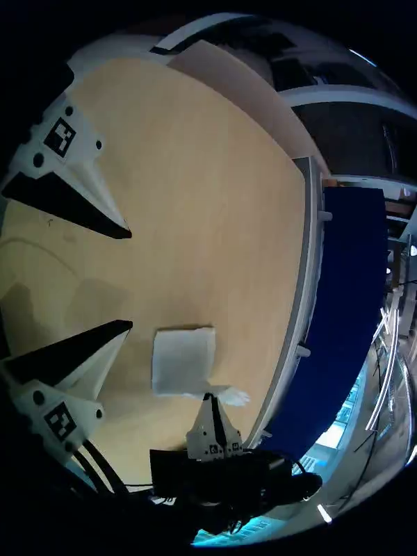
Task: Fold towel
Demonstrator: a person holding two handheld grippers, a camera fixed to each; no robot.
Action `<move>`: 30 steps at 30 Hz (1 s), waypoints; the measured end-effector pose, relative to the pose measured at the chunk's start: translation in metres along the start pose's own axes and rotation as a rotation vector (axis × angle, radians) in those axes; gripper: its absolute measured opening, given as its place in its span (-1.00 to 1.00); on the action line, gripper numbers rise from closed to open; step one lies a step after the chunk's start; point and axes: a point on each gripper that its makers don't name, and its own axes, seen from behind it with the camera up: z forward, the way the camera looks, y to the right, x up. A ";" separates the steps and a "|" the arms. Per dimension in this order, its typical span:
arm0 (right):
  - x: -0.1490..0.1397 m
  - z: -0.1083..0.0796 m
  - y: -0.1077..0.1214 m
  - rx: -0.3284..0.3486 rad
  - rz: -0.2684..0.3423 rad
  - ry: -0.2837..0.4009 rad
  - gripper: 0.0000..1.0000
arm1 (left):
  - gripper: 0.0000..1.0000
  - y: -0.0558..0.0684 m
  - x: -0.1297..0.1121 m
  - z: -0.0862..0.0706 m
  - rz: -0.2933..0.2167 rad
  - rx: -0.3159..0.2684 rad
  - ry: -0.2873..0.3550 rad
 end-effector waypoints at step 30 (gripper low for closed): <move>-0.023 0.041 -0.045 0.085 0.081 -0.070 0.24 | 0.73 -0.014 -0.010 -0.007 -0.054 0.017 0.000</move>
